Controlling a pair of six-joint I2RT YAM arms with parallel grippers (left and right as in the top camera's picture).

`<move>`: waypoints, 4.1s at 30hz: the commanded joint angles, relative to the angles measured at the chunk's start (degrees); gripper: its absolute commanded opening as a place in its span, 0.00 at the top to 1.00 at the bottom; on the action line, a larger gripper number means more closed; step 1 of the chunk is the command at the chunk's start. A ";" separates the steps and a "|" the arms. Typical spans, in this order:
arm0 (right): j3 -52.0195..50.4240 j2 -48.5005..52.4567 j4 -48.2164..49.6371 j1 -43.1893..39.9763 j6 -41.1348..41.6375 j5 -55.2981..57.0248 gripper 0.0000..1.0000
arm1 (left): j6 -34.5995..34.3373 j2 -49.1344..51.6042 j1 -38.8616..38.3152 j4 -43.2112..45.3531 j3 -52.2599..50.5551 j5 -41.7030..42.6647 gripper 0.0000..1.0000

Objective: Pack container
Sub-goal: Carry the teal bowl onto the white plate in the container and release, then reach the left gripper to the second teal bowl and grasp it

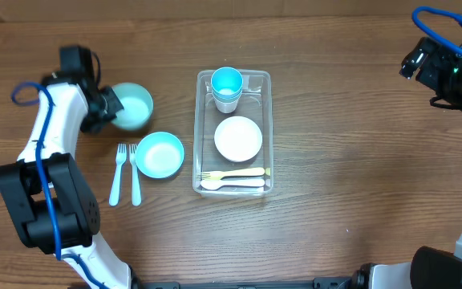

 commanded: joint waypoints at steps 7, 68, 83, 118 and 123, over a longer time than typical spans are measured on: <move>-0.07 -0.57 0.13 -0.09 0.24 -0.13 0.00 | 10.51 -0.33 -16.92 -23.52 35.63 5.73 0.96; -0.07 -0.57 0.13 -0.09 0.24 -0.13 0.00 | 2.97 -27.85 -16.09 -33.77 8.59 -6.88 0.59; -0.07 -0.57 0.13 -0.09 0.24 -0.13 0.00 | -3.58 -23.34 -15.65 -0.72 -28.13 -1.14 0.54; -0.07 -0.57 0.13 -0.09 0.22 -0.13 0.00 | -2.34 -16.24 -9.66 11.85 -31.41 1.07 0.79; -0.07 -0.57 0.13 -0.09 0.24 -0.13 0.00 | -2.29 -16.22 -9.64 11.65 -31.41 1.18 0.81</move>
